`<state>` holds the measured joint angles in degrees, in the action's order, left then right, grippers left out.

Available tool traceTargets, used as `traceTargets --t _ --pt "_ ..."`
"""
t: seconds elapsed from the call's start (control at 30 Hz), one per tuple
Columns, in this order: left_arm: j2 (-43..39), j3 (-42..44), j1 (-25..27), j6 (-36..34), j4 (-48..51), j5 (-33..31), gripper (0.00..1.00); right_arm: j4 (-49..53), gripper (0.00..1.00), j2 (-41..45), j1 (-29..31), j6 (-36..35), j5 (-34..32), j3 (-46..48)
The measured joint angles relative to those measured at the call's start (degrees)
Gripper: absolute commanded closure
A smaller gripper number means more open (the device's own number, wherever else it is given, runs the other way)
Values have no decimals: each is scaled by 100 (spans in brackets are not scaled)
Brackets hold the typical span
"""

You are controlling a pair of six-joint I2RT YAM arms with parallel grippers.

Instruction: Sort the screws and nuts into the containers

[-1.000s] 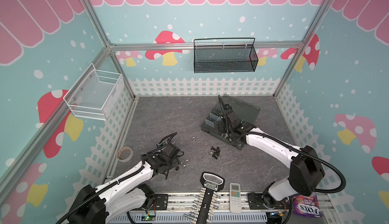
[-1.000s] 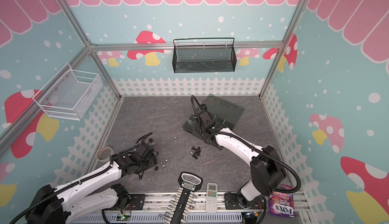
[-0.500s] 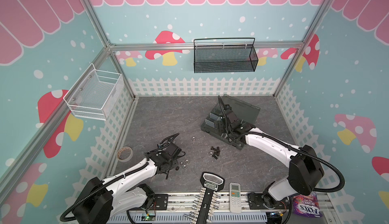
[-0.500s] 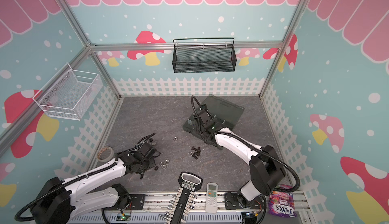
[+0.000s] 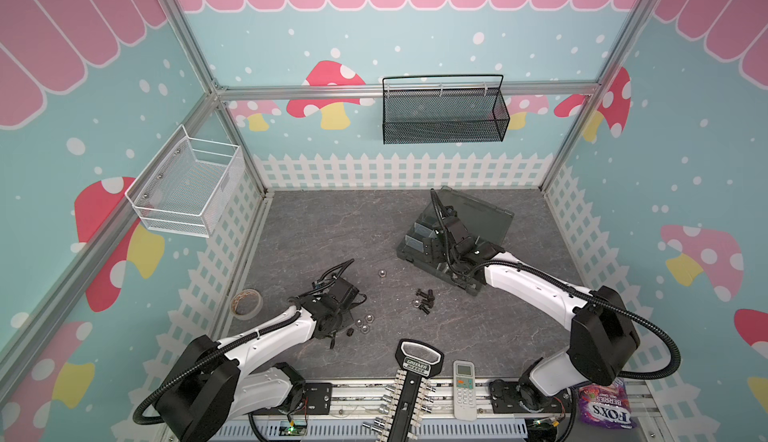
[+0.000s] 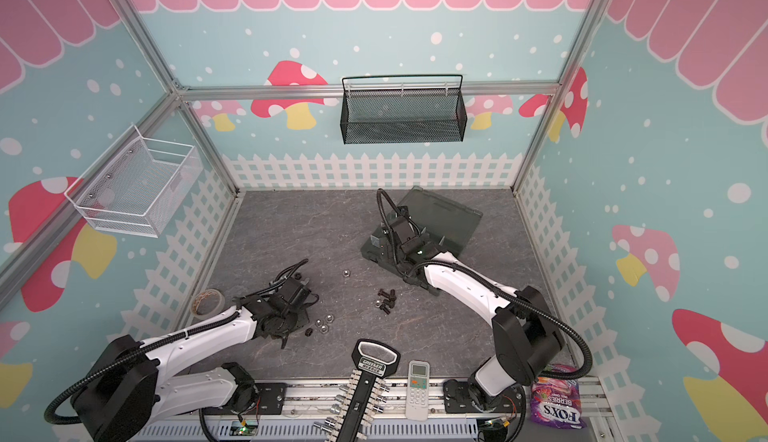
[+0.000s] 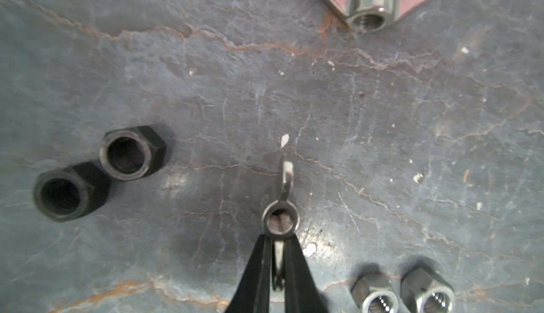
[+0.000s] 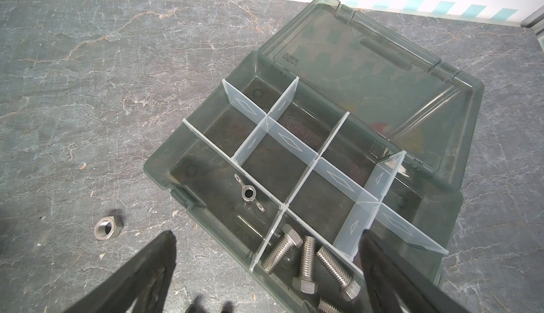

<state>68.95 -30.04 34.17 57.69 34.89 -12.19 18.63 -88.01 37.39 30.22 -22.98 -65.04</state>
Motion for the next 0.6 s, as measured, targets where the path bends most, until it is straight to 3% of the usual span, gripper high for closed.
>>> traceTargets --t 0.1,0.3,0.6 --pt "26 0 -4 -52 -46 0 100 2 2 0 0 9 0 0" --pt "55 -70 -4 -223 -50 2 100 2 2 0 0 33 -11 0" --pt "354 -1032 26 -511 -417 44 100 0 2 0 0 186 -129 42"
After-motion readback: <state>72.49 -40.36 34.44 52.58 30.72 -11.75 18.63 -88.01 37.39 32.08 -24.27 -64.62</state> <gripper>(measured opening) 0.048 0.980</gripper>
